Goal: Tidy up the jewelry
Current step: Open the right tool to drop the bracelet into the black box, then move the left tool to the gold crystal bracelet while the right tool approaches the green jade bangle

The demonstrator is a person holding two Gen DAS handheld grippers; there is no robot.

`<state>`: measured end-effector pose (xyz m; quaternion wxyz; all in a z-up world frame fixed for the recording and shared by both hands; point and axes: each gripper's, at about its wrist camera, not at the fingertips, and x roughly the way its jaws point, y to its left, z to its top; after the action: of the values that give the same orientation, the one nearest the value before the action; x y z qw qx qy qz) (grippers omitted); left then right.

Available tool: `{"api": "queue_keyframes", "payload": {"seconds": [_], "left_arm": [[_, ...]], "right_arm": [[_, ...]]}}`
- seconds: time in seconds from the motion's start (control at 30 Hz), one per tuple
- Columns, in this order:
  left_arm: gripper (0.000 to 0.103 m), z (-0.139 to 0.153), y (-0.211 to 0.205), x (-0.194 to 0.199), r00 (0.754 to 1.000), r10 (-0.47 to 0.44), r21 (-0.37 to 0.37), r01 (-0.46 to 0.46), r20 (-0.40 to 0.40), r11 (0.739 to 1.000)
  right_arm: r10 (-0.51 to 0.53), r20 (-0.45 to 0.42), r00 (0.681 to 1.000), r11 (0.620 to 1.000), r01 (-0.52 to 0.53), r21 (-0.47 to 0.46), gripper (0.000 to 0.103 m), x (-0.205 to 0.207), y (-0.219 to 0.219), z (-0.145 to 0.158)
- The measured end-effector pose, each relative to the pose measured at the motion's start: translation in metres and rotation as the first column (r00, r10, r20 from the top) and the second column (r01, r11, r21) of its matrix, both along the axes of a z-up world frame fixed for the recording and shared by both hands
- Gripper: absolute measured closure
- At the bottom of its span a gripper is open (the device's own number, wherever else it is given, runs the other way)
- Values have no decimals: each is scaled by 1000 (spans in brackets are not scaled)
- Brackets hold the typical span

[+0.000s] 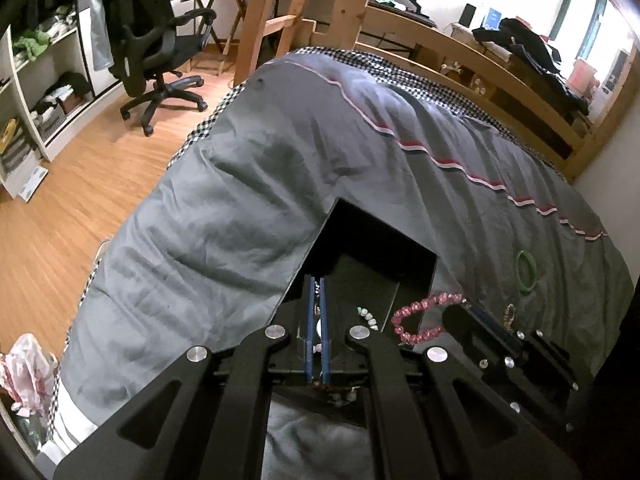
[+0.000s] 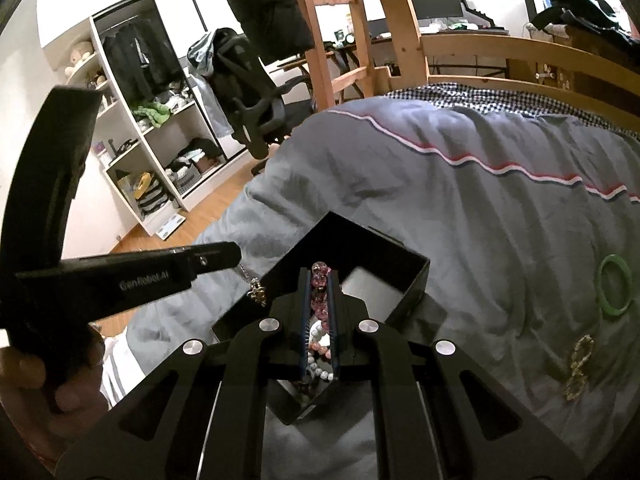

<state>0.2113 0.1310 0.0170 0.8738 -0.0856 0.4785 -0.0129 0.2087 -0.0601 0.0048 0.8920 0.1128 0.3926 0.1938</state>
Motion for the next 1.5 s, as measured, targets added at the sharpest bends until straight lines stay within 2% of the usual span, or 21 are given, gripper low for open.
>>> {"api": "queue_keyframes", "payload": {"seconds": [0.3, 0.43, 0.47, 0.5, 0.53, 0.57, 0.6, 0.63, 0.77, 0.87, 1.0, 1.07, 1.23, 1.4, 1.5], "left_arm": [[100, -4, 0, 3, 1000, 7, 0, -7, -16, 1000], [99, -5, 3, 2, 1000, 24, 2, -24, -18, 1000], [93, -3, 5, 1, 999, 28, -17, -28, -15, 999], [74, -2, 6, 1, 999, 33, -24, -33, -9, 999], [62, 1, 8, -1, 999, 45, -20, -44, 9, 999], [42, 4, 9, -2, 998, 52, -11, -52, 25, 999], [32, 6, 9, -4, 997, 63, 0, -63, 40, 998], [29, 9, 10, -5, 996, 71, -3, -70, 51, 998], [12, 13, 11, -6, 993, 97, 0, -97, 71, 995], [11, 11, 7, -4, 994, 85, -13, -84, 71, 996], [7, 10, -11, -5, 995, 34, -23, -32, 96, 999], [7, 8, -23, -4, 995, -5, -30, 8, 99, 1000], [7, 1, -62, -6, 988, -110, 13, 109, 109, 994], [7, -10, -96, -6, 972, -194, -128, 210, 129, 969], [7, -20, -123, -7, 963, -239, -98, 252, 123, 963]], "right_arm": [[23, -22, 1000, 1000, -23, 8, 94, -2, 3, -11], [65, -40, 997, 996, -62, 62, 93, -1, 5, -17], [63, -44, 997, 996, -60, 64, 91, 0, 5, -18], [66, -49, 997, 996, -63, 70, 81, 1, 4, -19], [72, -51, 996, 994, -68, 84, 59, 1, 3, -20], [77, -45, 996, 992, -72, 105, 45, 0, 1, -20], [74, -31, 997, 990, -70, 124, 23, -2, -2, -18], [68, -21, 997, 990, -65, 128, 16, -4, -3, -17], [14, 1, 1000, 996, -14, 88, 11, -8, -15, -10], [-38, 30, 999, 998, 36, 56, 4, -12, -30, -4], [-136, 67, 988, 989, 140, -53, 4, -15, -58, 4], [-175, 71, 982, 981, 180, -69, 4, -16, -74, 6], [-276, 81, 958, 955, 283, -85, 4, -21, -123, 16], [-381, 84, 921, 911, 390, -133, 4, -33, -175, 22], [-420, 84, 904, 894, 428, -136, 4, -43, -200, 23]]}}
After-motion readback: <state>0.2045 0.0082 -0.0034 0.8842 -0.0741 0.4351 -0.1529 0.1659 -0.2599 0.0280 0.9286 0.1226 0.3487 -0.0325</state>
